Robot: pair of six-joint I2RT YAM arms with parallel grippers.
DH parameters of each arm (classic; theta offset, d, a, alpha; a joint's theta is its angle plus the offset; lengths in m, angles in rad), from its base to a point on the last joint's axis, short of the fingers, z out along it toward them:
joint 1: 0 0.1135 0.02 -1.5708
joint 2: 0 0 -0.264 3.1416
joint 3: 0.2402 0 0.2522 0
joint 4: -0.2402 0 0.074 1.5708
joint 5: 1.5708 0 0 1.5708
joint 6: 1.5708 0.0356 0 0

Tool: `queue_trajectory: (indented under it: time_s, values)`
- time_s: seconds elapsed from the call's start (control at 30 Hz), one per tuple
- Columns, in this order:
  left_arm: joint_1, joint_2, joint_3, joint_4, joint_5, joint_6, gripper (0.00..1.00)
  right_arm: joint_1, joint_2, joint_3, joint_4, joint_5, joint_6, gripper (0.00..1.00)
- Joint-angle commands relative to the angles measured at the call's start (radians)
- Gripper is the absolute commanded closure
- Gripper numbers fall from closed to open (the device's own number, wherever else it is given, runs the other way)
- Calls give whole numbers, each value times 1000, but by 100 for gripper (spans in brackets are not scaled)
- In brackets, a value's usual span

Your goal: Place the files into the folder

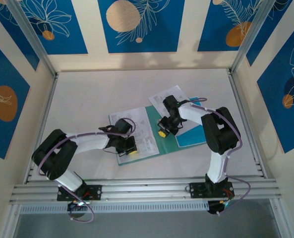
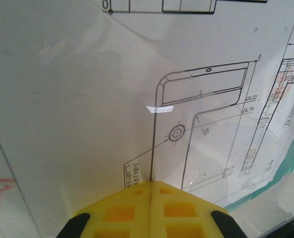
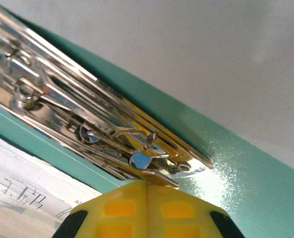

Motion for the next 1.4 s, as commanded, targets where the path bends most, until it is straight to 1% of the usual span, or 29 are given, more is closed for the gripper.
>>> queue_trajectory:
  time_s: [0.0,0.17,0.53,0.7,0.87,1.0,1.2,1.37]
  values:
    - [0,30,-67,-232,-110,-17,100,-50,79,-66,-48,131,-4,100]
    - [5,23,-71,-239,-117,-17,100,-74,97,-64,-73,140,-11,100]
    - [10,21,-71,-248,-124,-19,100,-26,155,60,-243,294,-28,100]
    - [11,21,-74,-247,-127,-21,100,-31,156,76,-235,286,-67,100]
    - [14,22,-76,-245,-125,-18,100,-44,86,89,-200,265,-132,100]
    - [13,25,-75,-237,-121,-17,100,-50,26,90,-140,179,-171,100]
    - [14,30,-73,-225,-115,-15,100,-37,-114,94,-112,152,-144,100]
    - [13,33,-69,-219,-112,-11,100,-21,-156,80,-121,153,-114,100]
